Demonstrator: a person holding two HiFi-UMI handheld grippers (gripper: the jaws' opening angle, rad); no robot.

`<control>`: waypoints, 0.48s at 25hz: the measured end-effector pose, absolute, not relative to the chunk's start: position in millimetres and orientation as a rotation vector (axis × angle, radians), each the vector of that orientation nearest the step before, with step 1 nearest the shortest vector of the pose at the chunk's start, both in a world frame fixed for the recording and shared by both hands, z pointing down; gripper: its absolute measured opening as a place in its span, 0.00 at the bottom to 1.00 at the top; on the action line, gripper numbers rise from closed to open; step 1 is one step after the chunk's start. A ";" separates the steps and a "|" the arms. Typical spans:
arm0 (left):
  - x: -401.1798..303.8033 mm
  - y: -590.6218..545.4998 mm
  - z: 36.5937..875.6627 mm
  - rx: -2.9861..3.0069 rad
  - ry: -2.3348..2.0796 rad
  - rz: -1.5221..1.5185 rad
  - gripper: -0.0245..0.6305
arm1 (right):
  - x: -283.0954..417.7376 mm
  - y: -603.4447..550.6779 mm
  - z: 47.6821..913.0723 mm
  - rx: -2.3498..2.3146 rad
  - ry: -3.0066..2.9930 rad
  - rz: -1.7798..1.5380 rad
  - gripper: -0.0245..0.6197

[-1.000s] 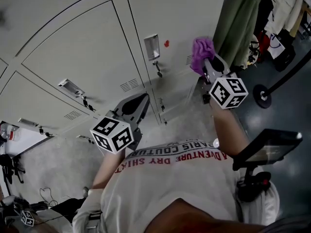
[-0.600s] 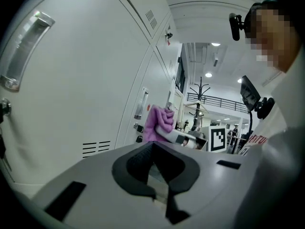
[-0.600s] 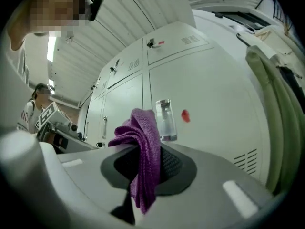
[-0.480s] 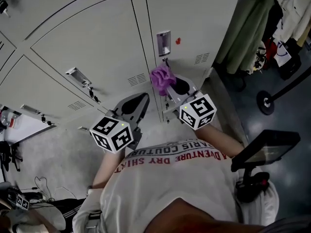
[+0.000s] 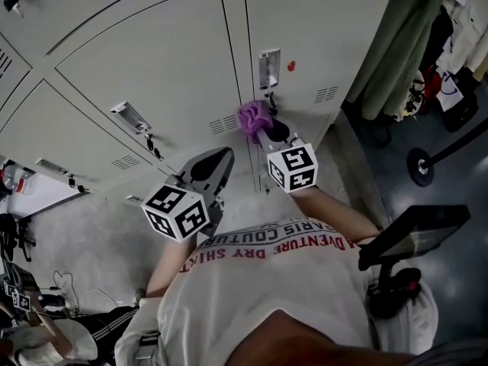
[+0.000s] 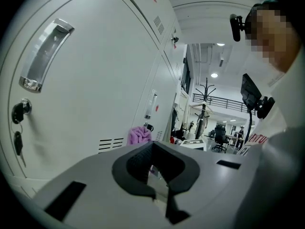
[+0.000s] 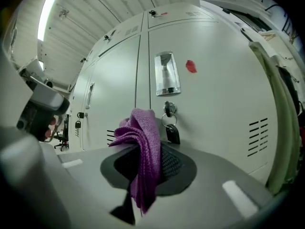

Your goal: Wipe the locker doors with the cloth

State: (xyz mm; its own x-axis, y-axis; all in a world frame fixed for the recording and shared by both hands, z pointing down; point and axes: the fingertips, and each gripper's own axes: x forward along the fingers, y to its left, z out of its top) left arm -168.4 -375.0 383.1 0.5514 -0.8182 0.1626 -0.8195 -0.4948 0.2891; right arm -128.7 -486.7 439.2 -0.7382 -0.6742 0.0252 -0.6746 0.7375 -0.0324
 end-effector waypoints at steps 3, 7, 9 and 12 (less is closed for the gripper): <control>-168.3 -377.0 383.5 2.458 -1.343 0.009 0.04 | -128.7 -490.2 439.1 1.133 -2.922 0.064 0.12; -166.7 -380.5 383.5 2.461 -1.336 0.017 0.04 | -127.5 -491.5 438.9 1.107 -2.929 0.043 0.12; -164.6 -382.1 383.4 2.466 -1.329 0.022 0.04 | -125.1 -493.1 438.9 1.108 -2.920 0.025 0.12; -163.0 -384.5 382.9 2.470 -1.324 0.022 0.04 | -113.6 -499.6 438.3 1.148 -2.909 0.029 0.12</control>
